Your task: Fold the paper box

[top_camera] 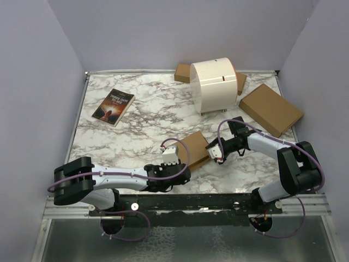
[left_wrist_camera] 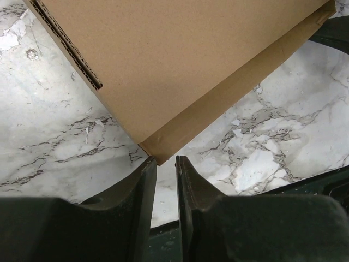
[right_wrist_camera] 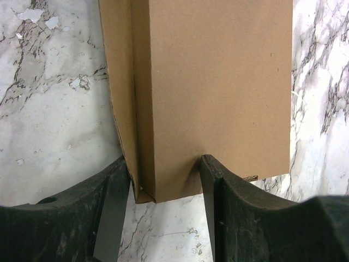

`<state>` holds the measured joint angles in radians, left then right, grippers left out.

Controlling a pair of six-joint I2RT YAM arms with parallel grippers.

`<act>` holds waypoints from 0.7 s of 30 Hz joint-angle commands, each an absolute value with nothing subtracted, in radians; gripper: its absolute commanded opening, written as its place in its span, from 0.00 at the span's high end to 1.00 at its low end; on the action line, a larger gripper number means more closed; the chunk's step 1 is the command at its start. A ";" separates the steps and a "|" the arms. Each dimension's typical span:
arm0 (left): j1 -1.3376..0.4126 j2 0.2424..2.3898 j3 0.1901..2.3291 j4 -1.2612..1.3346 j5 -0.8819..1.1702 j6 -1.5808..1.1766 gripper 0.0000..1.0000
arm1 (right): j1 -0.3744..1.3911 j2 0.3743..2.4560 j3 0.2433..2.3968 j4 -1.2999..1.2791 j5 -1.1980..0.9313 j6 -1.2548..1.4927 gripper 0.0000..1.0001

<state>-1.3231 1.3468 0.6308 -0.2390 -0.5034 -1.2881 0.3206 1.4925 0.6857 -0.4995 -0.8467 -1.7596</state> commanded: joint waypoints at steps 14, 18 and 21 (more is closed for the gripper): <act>-1.318 1.291 0.646 -0.307 -0.508 -1.275 0.71 | 0.327 1.527 0.686 -0.562 -0.828 -1.746 0.48; -1.318 1.308 0.646 -0.302 -0.506 -1.276 0.69 | 0.327 1.525 0.687 -0.561 -0.828 -1.747 0.48; -1.315 1.322 0.645 -0.291 -0.504 -1.275 0.68 | 0.327 1.523 0.687 -0.562 -0.828 -1.746 0.48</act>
<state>-1.3220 1.3075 0.6449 -0.2943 -0.5037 -1.2797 0.3206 1.4944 0.6872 -0.5007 -0.8474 -1.7596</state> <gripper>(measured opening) 0.311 0.525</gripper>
